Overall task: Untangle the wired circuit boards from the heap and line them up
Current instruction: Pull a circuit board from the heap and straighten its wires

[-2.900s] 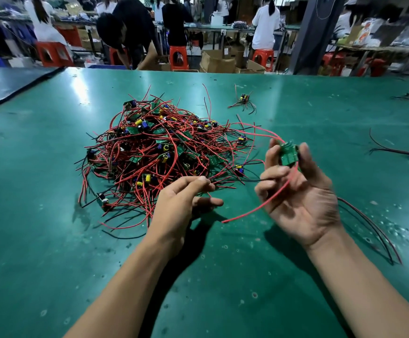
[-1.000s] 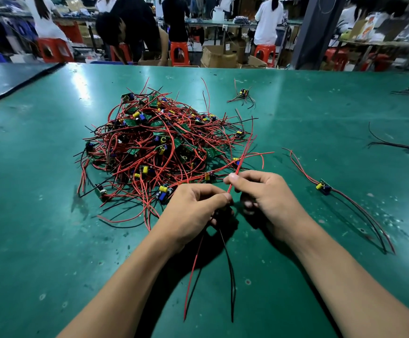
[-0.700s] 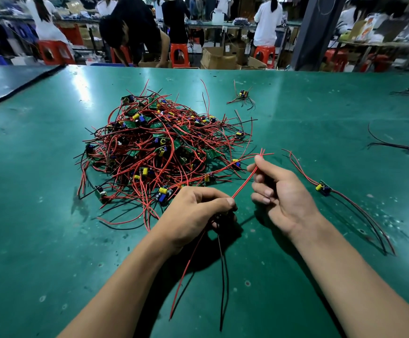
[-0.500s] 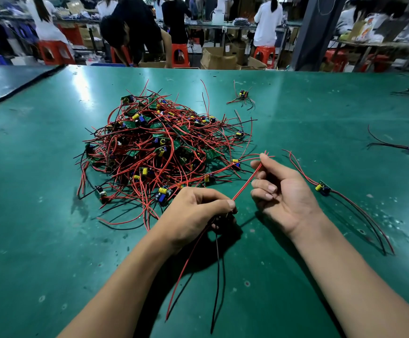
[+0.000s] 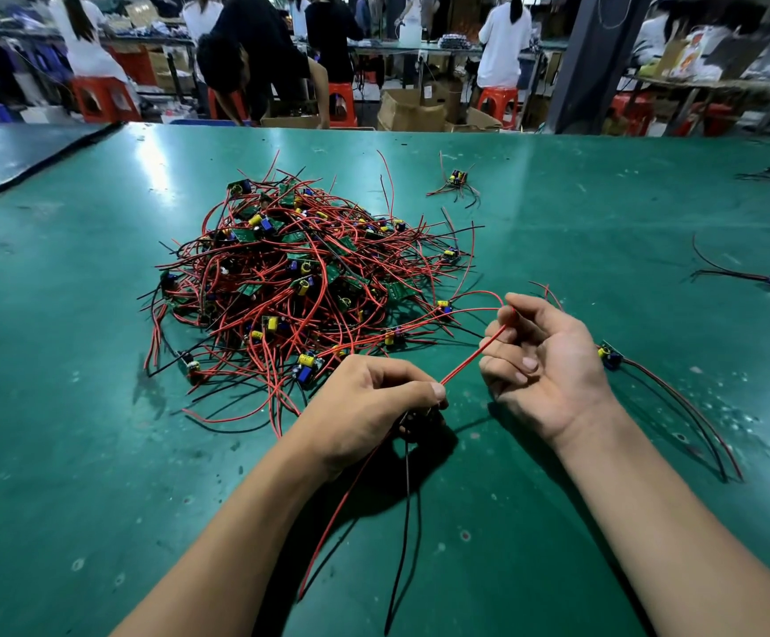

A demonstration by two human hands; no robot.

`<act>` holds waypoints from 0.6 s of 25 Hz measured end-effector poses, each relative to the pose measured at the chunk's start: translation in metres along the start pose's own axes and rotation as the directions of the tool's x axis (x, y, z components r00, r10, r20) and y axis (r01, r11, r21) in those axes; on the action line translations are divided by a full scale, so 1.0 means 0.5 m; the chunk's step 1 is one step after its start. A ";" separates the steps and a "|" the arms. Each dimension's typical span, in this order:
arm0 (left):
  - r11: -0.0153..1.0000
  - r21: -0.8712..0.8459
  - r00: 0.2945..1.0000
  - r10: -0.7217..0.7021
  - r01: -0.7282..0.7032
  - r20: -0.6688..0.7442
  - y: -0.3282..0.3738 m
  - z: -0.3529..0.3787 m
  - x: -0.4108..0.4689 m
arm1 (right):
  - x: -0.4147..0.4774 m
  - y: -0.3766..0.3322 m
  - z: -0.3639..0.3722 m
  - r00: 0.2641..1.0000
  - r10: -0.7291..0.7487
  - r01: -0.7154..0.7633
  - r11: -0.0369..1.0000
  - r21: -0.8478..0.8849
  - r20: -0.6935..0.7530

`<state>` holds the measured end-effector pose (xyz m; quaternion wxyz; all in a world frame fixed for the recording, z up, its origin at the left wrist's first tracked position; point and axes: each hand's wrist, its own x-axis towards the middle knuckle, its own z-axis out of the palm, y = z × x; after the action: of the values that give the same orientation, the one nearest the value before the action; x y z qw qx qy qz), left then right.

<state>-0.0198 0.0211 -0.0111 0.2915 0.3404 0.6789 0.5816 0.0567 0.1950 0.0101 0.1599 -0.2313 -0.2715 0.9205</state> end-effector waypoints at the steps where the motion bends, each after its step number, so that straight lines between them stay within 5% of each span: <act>1: 1.000 0.002 1.000 0.004 -0.004 -0.001 0.001 0.000 -0.001 | -0.001 0.000 0.000 1.000 0.010 -0.010 1.000 0.012 0.017; 9: 1.000 -0.022 0.999 -0.021 0.020 -0.028 0.000 0.000 -0.001 | 0.003 0.009 -0.004 0.998 -0.005 0.004 1.000 0.014 0.058; 15: 0.897 -0.436 0.965 -0.174 0.072 -0.198 0.021 0.005 0.009 | 0.008 0.025 -0.002 0.991 -0.129 0.127 0.927 -0.353 0.018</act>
<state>-0.0193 0.0268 -0.0012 0.3136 0.1545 0.5852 0.7317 0.0515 0.1873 0.0009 0.1764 -0.2406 -0.4463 0.8437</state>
